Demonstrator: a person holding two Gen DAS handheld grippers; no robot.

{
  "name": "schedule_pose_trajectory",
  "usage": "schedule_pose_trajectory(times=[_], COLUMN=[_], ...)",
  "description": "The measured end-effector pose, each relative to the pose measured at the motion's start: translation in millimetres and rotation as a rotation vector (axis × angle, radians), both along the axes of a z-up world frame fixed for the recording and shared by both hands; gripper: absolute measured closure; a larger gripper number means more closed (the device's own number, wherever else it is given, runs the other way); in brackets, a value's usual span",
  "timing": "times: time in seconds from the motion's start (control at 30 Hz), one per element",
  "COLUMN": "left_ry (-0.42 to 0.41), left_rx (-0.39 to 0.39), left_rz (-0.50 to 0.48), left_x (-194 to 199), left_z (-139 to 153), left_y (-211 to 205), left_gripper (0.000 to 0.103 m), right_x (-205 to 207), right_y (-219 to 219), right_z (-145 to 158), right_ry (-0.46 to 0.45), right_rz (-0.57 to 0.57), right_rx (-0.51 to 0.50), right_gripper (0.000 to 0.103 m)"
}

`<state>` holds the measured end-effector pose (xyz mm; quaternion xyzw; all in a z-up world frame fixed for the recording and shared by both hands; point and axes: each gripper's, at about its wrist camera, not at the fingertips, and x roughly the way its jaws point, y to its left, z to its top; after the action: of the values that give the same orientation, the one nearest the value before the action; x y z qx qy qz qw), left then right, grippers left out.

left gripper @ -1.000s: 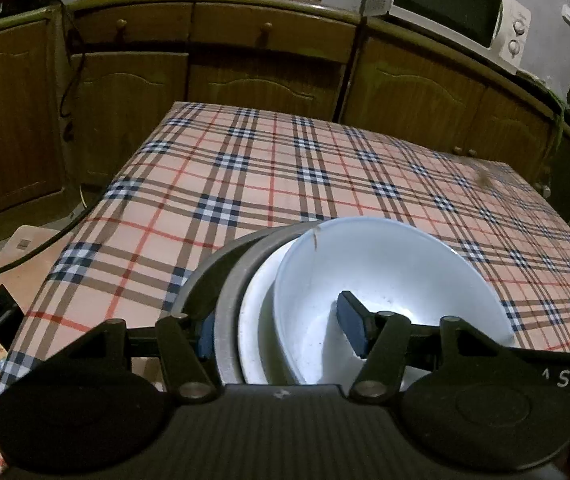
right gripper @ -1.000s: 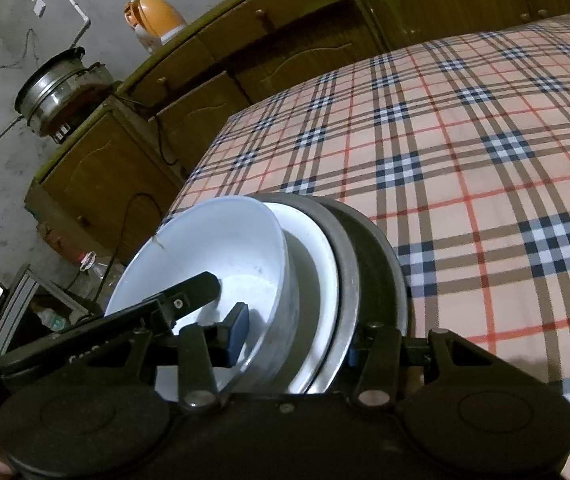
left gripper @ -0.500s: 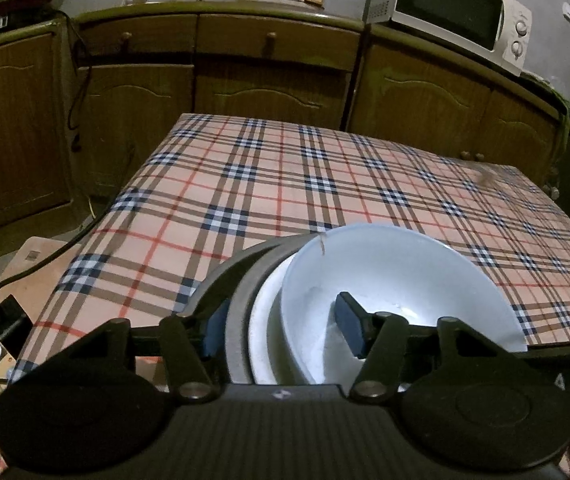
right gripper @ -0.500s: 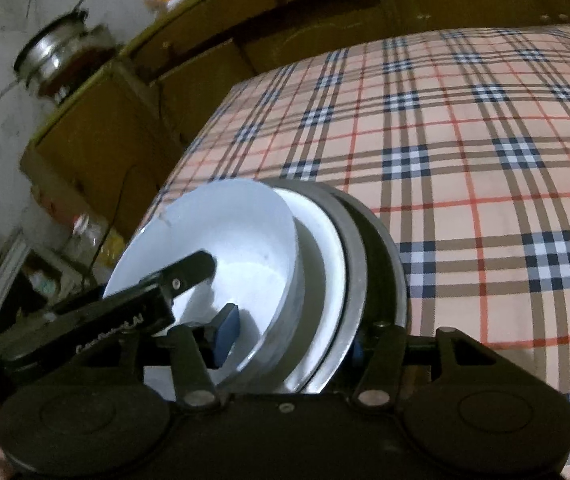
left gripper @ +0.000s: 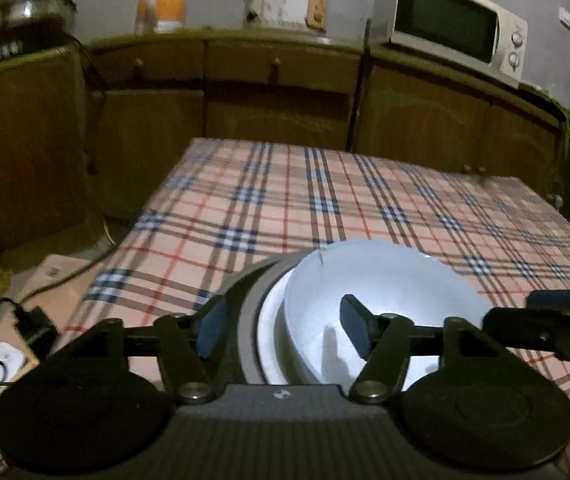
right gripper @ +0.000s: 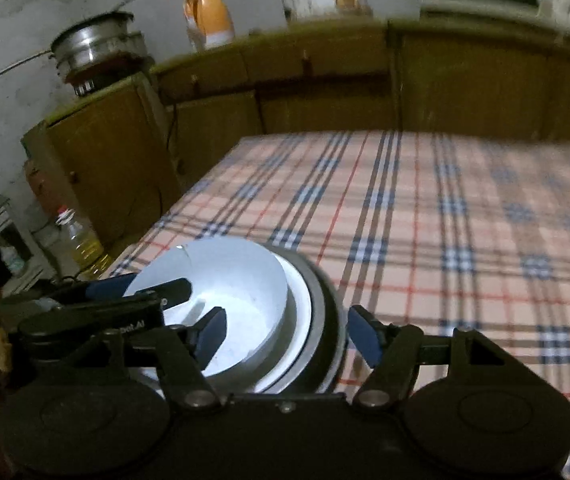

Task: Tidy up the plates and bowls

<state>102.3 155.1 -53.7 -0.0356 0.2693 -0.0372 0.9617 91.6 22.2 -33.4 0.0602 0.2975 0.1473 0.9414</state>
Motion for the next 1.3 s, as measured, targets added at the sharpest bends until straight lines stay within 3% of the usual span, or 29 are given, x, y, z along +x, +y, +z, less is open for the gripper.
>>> schedule_pose_trajectory(times=[0.1, 0.2, 0.3, 0.6, 0.8, 1.3], left_ry=[-0.065, -0.118, -0.154, -0.212, -0.239, -0.245], left_rx=[0.019, 0.023, 0.027, 0.04, 0.053, 0.097], left_rz=[0.023, 0.042, 0.06, 0.093, 0.083, 0.089], left_x=[-27, -55, -81, -128, -145, -162], left_z=[13, 26, 36, 55, 60, 60], left_y=[-7, -18, -29, -49, -61, -70], left_gripper=[0.027, 0.021, 0.012, 0.003, 0.0, 0.0], right_x=[-30, -55, -77, -126, -151, -167], right_y=[1, 3, -2, -19, -20, -27], right_z=[7, 11, 11, 18, 22, 18], right_ry=[-0.079, -0.1, -0.083, -0.028, -0.028, 0.025], right_rz=[-0.055, -0.135, -0.178, -0.247, -0.24, -0.272], right_rx=[-0.026, -0.054, -0.046, 0.022, 0.03, 0.079], right_gripper=[0.022, 0.022, 0.022, 0.022, 0.022, 0.022])
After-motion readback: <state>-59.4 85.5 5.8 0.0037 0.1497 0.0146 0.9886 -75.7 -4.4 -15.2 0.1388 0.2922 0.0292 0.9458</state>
